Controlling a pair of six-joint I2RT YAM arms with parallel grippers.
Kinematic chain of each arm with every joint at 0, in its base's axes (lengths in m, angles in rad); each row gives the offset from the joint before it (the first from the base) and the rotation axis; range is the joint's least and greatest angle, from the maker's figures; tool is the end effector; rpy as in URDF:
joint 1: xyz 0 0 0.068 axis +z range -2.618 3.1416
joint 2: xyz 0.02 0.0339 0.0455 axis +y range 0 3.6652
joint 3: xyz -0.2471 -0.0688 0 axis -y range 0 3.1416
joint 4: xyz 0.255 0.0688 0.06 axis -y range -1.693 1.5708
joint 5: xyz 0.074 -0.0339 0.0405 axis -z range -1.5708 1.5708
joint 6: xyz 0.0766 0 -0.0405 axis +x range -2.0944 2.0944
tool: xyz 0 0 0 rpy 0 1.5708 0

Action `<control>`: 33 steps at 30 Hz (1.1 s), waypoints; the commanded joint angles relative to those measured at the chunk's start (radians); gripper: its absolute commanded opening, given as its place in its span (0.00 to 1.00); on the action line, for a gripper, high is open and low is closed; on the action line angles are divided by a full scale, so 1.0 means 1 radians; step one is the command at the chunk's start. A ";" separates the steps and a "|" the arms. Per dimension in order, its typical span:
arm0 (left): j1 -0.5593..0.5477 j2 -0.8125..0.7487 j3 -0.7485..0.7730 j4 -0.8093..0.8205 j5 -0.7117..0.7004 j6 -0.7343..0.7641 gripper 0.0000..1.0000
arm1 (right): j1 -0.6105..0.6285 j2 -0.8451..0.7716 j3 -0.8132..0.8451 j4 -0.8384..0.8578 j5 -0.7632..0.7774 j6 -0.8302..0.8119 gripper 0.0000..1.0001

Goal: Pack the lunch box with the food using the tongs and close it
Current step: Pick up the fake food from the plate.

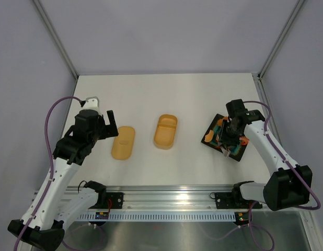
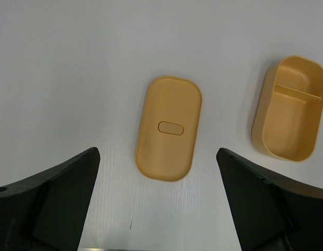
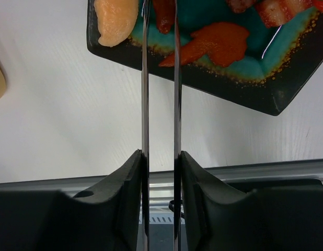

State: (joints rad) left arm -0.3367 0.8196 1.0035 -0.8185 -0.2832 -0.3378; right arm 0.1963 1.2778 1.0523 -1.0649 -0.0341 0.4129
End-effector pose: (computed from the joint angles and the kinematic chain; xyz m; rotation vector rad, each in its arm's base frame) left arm 0.2052 -0.0491 0.3122 -0.1577 2.1715 -0.0712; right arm 0.2469 0.0518 0.2069 0.3044 2.8634 0.1687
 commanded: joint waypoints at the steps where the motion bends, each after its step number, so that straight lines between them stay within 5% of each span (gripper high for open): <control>1: 0.002 -0.013 -0.006 0.033 0.001 -0.001 0.99 | 0.005 -0.018 0.041 -0.004 -0.023 -0.003 0.36; 8: 0.004 0.012 -0.035 0.083 0.064 -0.036 0.99 | 0.006 -0.026 0.046 -0.012 -0.010 -0.003 0.24; 19: 0.002 0.303 -0.088 0.291 0.427 -0.141 0.99 | 0.005 -0.093 0.107 -0.073 0.028 0.006 0.21; 33: -0.082 0.881 0.148 0.570 0.637 -0.251 0.99 | 0.005 -0.118 0.156 -0.098 0.053 0.012 0.21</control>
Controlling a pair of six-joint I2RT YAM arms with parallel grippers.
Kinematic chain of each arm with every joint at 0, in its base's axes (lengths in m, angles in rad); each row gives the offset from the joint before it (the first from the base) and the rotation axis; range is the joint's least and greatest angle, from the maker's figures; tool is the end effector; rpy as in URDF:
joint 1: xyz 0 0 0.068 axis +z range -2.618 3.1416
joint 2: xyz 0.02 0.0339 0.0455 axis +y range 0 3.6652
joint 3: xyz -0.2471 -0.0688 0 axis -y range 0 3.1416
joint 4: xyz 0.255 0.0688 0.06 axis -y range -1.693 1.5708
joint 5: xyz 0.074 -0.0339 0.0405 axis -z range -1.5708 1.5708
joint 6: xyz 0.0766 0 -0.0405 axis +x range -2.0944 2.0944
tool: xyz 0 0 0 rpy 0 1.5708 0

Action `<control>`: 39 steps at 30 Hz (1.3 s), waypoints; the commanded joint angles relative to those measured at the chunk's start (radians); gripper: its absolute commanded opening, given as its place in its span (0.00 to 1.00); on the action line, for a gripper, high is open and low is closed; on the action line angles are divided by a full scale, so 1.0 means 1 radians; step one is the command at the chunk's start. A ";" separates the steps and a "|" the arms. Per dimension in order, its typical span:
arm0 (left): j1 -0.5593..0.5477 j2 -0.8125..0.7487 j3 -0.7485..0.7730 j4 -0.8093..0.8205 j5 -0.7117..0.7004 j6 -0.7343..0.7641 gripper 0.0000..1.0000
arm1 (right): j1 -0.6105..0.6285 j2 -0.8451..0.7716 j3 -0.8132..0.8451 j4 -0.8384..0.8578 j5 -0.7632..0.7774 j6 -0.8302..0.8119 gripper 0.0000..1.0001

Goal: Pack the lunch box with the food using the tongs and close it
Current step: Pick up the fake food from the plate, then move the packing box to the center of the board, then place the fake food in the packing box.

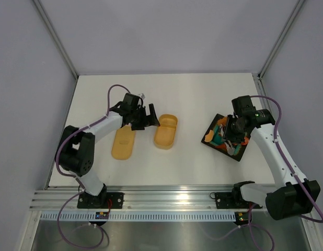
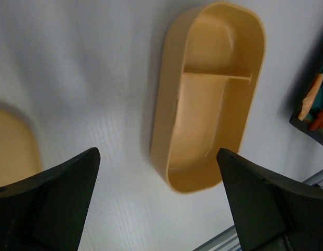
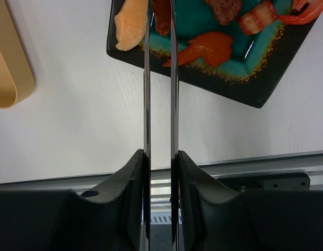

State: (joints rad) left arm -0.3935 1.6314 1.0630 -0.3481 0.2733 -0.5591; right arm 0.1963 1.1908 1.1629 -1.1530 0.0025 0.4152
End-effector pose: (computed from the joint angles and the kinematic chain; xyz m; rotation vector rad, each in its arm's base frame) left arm 0.3357 -0.1618 0.1562 -0.0937 2.5906 -0.7193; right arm 0.2375 0.0470 0.2565 0.3027 2.7479 0.1610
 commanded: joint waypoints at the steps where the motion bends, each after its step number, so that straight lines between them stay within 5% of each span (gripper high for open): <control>1: -0.030 0.094 0.104 0.101 0.092 -0.035 0.99 | 0.005 -0.033 0.047 -0.011 0.014 0.010 0.21; 11: -0.094 0.237 0.106 0.313 0.299 -0.168 0.99 | 0.006 -0.045 0.067 -0.014 0.002 0.016 0.21; 21: -0.203 0.272 0.201 0.334 0.322 -0.211 0.99 | 0.012 -0.046 0.089 0.039 -0.099 0.056 0.21; 39: -0.028 -0.217 0.101 0.006 0.123 -0.085 0.99 | 0.311 0.125 0.147 0.173 -0.162 0.108 0.22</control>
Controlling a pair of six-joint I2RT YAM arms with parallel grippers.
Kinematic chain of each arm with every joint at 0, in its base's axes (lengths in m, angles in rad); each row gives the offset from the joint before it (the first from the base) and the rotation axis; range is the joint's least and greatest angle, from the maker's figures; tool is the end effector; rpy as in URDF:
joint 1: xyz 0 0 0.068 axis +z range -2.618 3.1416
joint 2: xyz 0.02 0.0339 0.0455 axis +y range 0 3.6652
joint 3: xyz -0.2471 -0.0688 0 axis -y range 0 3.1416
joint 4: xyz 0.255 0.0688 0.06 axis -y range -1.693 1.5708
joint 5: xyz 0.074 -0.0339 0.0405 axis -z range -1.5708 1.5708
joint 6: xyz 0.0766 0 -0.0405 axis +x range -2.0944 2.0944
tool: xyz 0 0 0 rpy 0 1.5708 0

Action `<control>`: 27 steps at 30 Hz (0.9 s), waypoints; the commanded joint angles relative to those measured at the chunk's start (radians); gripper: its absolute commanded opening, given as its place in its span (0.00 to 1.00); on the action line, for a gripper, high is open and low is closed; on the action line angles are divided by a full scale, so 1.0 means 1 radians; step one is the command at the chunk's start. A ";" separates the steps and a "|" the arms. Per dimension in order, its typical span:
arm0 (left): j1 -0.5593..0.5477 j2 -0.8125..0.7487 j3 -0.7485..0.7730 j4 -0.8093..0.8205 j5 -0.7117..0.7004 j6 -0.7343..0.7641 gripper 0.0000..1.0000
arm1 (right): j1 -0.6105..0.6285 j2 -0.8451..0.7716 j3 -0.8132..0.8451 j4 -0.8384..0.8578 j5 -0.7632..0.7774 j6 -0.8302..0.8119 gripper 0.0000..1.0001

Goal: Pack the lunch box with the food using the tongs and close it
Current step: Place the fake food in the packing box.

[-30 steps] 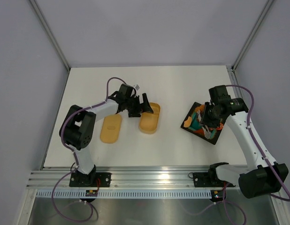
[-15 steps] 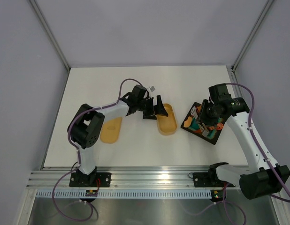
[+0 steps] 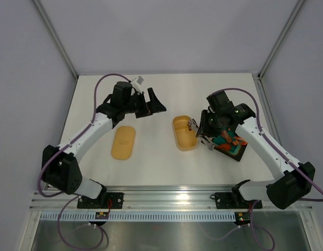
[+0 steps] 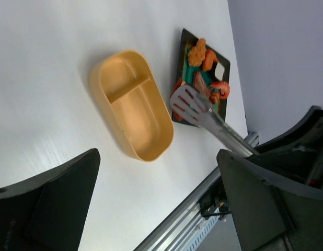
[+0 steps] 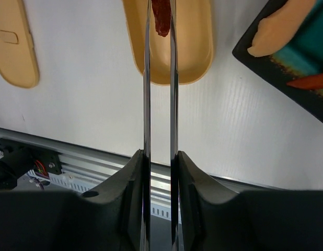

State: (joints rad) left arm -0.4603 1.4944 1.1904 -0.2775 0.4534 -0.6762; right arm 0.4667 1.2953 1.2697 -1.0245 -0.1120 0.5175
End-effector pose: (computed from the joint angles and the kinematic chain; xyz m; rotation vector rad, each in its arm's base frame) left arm 0.3271 -0.1997 0.2623 0.0366 2.3129 -1.1126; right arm 0.2497 0.1354 0.2745 0.0282 2.6957 0.4725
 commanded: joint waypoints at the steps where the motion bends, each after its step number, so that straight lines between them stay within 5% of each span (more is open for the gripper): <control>1: 0.051 -0.100 -0.032 -0.086 -0.062 0.033 0.99 | 0.053 0.042 0.042 0.037 -0.041 0.003 0.22; 5: 0.100 -0.169 -0.061 -0.112 -0.074 0.038 0.99 | 0.089 0.068 0.001 0.049 -0.023 0.015 0.29; 11: 0.110 -0.198 -0.077 -0.134 -0.073 0.041 0.99 | 0.092 0.062 -0.023 0.072 -0.015 0.030 0.60; 15: 0.111 -0.198 -0.081 -0.124 -0.055 0.041 0.99 | 0.093 0.055 -0.015 0.069 0.011 0.032 0.61; 21: 0.111 -0.207 -0.084 -0.134 -0.064 0.047 0.99 | 0.093 0.000 0.011 0.044 0.139 0.044 0.43; 27: 0.109 -0.201 -0.081 -0.138 -0.064 0.053 0.99 | 0.056 -0.051 0.046 -0.016 0.259 0.055 0.42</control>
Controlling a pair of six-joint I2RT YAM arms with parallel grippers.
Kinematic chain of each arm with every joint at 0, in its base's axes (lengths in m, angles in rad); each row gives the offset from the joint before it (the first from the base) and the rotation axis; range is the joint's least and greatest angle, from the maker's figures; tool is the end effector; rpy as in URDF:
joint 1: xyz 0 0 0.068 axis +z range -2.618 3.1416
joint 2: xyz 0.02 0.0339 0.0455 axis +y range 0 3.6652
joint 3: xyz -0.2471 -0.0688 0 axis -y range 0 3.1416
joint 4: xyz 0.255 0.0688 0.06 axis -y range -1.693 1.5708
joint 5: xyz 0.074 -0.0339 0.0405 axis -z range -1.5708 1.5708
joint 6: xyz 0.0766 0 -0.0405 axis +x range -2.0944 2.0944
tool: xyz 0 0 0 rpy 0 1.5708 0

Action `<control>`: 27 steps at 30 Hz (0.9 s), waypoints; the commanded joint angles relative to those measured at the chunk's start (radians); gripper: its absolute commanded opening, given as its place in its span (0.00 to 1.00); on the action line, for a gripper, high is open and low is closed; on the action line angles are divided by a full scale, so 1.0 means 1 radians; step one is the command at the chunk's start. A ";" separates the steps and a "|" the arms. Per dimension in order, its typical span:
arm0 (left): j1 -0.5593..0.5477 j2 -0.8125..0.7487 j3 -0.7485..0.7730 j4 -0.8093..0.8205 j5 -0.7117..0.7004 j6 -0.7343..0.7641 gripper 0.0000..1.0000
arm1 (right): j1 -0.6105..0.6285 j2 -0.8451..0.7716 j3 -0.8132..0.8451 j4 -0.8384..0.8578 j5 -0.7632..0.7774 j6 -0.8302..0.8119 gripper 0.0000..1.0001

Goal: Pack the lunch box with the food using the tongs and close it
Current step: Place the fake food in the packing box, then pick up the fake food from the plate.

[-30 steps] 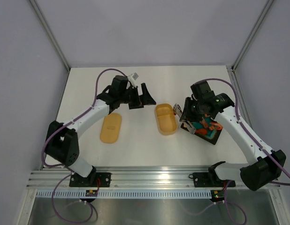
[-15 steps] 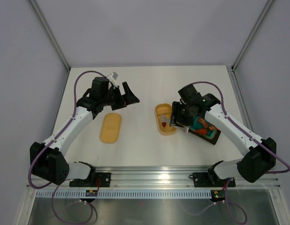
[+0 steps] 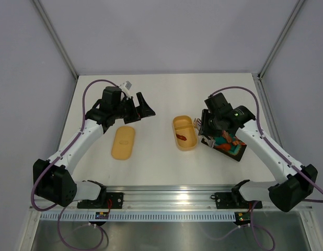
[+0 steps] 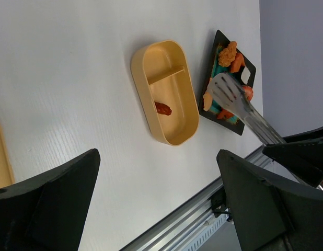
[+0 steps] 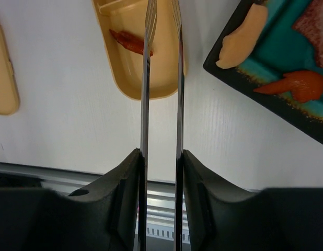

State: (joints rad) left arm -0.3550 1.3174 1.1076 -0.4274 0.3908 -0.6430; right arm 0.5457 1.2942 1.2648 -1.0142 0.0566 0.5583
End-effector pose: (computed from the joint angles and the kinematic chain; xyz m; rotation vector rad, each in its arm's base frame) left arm 0.3052 -0.1443 0.2721 -0.1039 2.3292 -0.9627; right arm 0.2458 0.1442 0.2736 0.0369 2.6465 0.3108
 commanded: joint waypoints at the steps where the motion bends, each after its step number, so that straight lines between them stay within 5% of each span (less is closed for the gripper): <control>1: 0.004 -0.023 0.004 0.012 -0.001 0.020 0.99 | -0.053 -0.056 0.048 -0.035 0.091 0.009 0.43; 8: 0.004 -0.018 0.005 0.012 0.003 0.020 0.99 | -0.216 -0.116 -0.091 0.002 -0.024 -0.028 0.46; 13: 0.004 -0.012 0.005 0.013 0.006 0.020 0.99 | -0.219 -0.107 -0.143 0.017 -0.047 -0.020 0.57; 27: 0.004 0.006 0.005 0.012 0.013 0.023 0.99 | -0.224 -0.101 -0.237 0.066 -0.052 0.020 0.59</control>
State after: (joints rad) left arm -0.3550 1.3178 1.1076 -0.4278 0.3912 -0.6357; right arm 0.3275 1.1946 1.0374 -0.9848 0.0139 0.5594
